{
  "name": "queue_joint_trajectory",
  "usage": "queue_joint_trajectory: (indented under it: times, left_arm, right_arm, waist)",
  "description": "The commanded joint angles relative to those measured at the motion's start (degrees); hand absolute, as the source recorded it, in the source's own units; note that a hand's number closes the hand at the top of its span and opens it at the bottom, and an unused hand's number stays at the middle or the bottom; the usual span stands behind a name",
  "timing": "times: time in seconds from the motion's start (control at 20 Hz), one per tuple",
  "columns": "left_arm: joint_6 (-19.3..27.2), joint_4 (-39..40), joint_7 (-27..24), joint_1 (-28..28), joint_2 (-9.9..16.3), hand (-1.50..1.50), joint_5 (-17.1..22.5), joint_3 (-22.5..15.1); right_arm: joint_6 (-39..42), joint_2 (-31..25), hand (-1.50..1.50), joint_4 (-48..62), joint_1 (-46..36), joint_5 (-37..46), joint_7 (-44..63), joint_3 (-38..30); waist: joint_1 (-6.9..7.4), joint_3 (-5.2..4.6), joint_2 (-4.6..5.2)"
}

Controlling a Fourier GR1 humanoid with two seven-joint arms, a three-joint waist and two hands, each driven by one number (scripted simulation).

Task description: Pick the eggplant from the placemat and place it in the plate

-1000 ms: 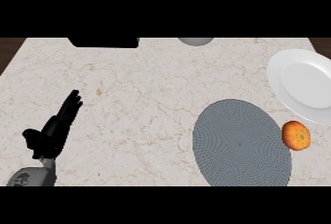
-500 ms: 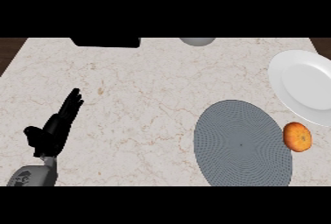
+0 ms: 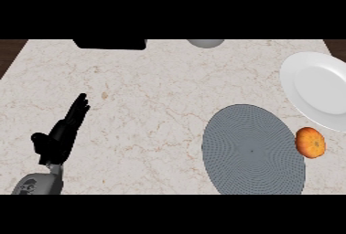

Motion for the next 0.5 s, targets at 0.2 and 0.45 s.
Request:
queue_joint_trajectory:
  times: [0.2, 0.45]
  left_arm:
    - [-0.76, -2.85, 1.17, 2.16, -0.19, 0.00, 0.59, 0.47]
    - [-0.40, -0.66, -0.73, 0.61, -0.95, 0.00, -1.06, 0.35]
  right_arm:
    - [-5.20, 8.85, 1.50, 6.03, -5.50, -3.63, 7.59, -3.97]
    - [-6.59, 6.50, -1.50, 11.03, -6.77, -1.53, 10.30, -3.25]
  waist:
    - [0.06, 0.01, -0.06]
    - [0.44, 0.06, 0.45]
